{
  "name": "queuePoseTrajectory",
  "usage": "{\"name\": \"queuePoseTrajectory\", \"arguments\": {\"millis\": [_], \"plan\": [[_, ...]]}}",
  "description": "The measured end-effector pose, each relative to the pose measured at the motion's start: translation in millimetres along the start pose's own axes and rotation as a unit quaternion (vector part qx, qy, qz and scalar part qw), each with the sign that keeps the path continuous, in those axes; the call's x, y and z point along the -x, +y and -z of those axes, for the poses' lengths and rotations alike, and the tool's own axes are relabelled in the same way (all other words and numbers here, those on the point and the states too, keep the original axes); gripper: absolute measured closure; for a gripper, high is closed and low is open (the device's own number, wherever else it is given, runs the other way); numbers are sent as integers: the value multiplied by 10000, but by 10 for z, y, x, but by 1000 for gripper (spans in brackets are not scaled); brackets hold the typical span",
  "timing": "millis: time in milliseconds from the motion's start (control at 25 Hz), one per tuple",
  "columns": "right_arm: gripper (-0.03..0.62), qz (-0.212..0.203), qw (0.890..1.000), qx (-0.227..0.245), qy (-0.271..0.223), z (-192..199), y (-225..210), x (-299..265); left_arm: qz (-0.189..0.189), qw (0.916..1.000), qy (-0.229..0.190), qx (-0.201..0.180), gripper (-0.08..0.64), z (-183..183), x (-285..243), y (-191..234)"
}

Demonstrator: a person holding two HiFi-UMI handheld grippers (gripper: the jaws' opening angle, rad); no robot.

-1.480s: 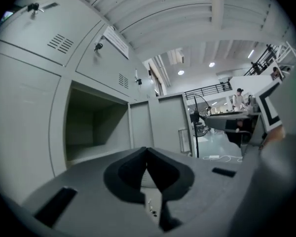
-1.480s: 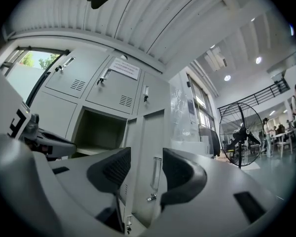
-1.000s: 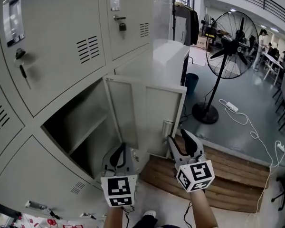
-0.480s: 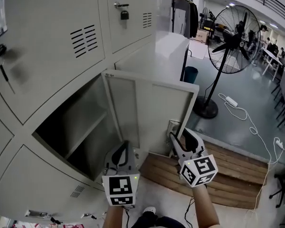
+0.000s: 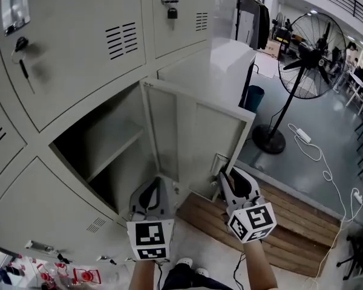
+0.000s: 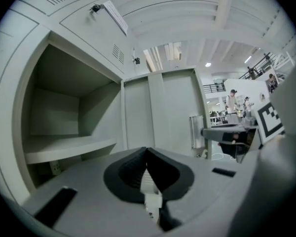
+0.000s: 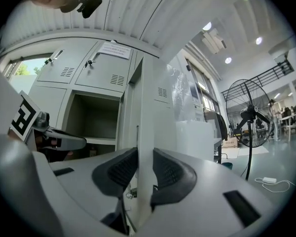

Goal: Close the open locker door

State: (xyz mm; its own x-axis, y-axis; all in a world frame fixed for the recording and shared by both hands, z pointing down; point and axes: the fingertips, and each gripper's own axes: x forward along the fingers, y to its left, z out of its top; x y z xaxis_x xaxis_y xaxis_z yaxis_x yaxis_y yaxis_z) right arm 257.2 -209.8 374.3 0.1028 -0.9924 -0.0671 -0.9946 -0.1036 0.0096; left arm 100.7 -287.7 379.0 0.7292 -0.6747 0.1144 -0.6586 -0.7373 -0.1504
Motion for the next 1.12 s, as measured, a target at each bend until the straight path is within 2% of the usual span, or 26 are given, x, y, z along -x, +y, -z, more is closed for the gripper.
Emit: {"name": "queuePoseTrajectory", "arguments": {"millis": [400,680,1120], "plan": [[489,-662,9977,-6,-120,-29,509,223,-635,9977,136,199,557,142,537,145],[488,-1029,9946,-37,-151,-49,823,319,-1041,9944,72,154,557,85,899,225],[480,-1641,9863,-10,-188,-55,1306,389,-1862,9823,169,145,557,150,1570,358]]}}
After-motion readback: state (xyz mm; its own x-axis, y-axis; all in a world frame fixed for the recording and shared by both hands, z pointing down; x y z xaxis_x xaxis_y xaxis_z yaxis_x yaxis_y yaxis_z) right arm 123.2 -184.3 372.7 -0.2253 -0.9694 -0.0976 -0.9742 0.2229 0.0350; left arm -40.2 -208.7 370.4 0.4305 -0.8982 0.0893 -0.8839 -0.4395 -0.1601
